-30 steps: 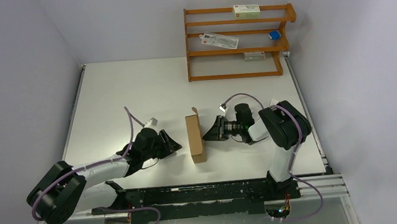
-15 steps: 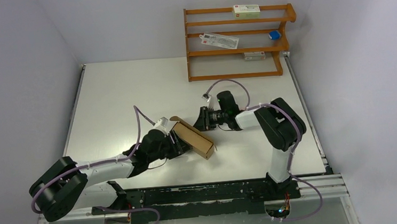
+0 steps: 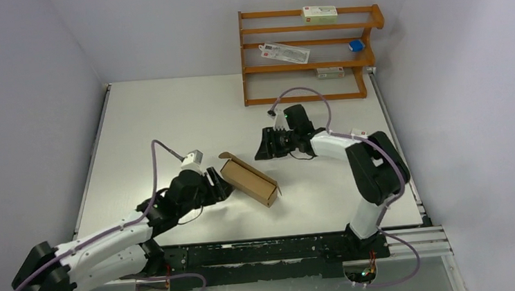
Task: Fold the paper box
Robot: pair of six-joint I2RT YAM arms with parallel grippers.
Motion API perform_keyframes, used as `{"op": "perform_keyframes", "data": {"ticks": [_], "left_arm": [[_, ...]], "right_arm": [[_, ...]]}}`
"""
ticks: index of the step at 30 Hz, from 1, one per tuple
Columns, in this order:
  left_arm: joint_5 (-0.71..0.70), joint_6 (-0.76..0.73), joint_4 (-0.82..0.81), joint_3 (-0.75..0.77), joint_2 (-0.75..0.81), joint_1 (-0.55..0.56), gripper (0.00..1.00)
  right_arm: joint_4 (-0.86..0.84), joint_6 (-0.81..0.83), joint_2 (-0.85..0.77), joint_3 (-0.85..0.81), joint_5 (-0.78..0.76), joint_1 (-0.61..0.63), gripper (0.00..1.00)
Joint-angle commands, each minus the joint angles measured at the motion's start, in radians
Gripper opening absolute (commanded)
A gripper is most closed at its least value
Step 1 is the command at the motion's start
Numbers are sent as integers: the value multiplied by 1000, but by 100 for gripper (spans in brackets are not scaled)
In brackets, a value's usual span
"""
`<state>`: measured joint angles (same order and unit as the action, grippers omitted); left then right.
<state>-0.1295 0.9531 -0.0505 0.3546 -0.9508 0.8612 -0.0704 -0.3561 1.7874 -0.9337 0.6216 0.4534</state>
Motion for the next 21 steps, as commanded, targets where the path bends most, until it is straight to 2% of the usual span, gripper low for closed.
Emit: {"op": "perform_keyframes", "data": {"ticks": [1,6,12,16,19,21], "left_arm": [[-159,-140,303,121,124,-8,63],[-183,-335,433,282,133,-62,73],[-26,-610,516,512,-75,-185,76],[35,-688,568,611,-159,-220,76],[45,-689,539,596,-151,-246,79],[71,-697,525,591,-146,-296,79]], "right_arm": [[180,81,-150,-14,-184,-10,54],[315,88,-334,3,-323,-6,64],[491,101,-520,-3,-428,42,74],[561,147,-589,-25,-500,168,87],[602,195,-583,-74,-608,291,97],[615,237,-559,-101,-660,354,100]]}}
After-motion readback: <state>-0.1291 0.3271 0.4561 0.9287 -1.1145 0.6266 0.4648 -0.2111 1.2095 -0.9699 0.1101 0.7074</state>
